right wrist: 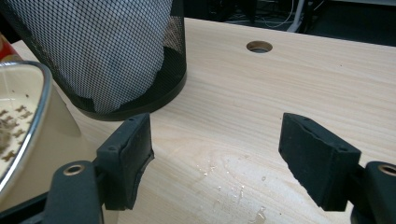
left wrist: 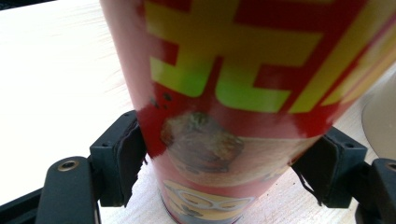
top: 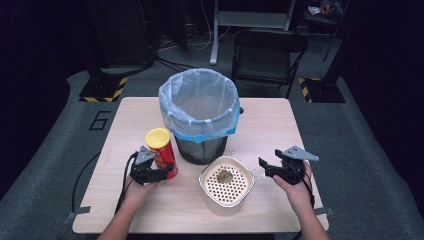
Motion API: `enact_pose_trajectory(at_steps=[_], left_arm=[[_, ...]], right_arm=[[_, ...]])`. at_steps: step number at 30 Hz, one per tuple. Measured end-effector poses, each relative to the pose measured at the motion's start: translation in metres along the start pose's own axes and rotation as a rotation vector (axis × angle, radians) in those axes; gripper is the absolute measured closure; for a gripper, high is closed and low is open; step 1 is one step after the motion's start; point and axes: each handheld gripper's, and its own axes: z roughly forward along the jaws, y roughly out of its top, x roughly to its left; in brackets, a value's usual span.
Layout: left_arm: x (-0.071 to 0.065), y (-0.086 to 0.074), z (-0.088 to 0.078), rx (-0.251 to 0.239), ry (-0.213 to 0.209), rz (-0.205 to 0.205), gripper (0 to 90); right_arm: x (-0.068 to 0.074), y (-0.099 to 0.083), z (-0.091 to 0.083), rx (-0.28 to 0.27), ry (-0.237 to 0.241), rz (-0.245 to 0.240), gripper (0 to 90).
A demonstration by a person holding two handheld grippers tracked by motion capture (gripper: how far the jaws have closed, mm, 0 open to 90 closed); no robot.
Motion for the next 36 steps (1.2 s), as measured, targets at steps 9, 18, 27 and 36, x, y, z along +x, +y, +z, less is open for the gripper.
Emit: enact_pose_trajectory(at_steps=[9, 18, 27, 36], left_arm=[[-0.004, 0.008, -0.013, 0.017, -0.003, 0.032, 24.0], [-0.009, 0.032, -0.04, 0.031, -0.037, 0.031, 24.0], [-0.013, 0.059, -0.067, 0.024, -0.049, 0.05, 24.0], [-0.017, 0.095, -0.097, 0.005, -0.076, 0.06, 24.0]], right_arm=[[-0.004, -0.019, 0.006, 0.015, -0.033, 0.011, 25.1], [-0.012, -0.028, 0.008, 0.036, -0.047, 0.027, 25.1], [-0.01, -0.031, 0.012, 0.055, -0.05, 0.017, 25.1], [-0.011, -0.032, 0.012, 0.062, -0.057, 0.016, 25.1]])
